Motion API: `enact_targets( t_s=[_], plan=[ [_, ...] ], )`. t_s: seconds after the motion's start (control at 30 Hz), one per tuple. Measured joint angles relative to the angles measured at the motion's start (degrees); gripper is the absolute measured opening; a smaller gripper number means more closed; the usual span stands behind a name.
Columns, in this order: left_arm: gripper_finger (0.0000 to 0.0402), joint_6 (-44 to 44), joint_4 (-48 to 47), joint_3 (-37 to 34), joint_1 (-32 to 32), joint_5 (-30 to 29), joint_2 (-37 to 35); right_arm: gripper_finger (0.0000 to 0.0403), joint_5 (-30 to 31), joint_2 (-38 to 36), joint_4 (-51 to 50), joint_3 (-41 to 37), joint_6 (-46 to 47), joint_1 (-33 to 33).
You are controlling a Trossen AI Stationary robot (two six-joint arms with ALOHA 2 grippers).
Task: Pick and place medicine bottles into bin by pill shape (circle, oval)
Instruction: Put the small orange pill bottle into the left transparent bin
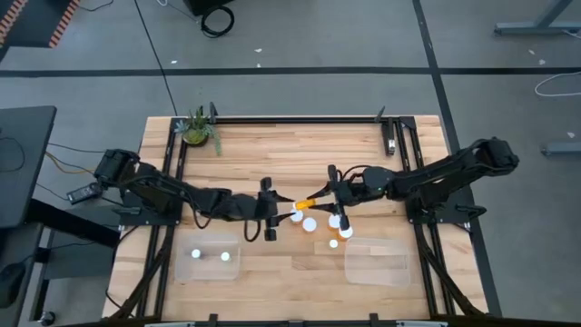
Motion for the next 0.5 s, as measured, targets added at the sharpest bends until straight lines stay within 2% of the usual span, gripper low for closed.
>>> enact_targets(
  t_s=[0.17, 0.5],
  plan=[
    [0.0177, 6.45, 15.1, -3.37, -0.09, 0.32, -0.02, 0.0118, 2.1, 1.13, 5.88, 0.02, -2.78, 2.15],
    [0.0179, 18.05, 28.9, -3.34, -1.27, 0.97, -0.04, 0.0118, 5.28, 1.16, 17.39, 0.02, -8.16, 5.65]
  ],
)
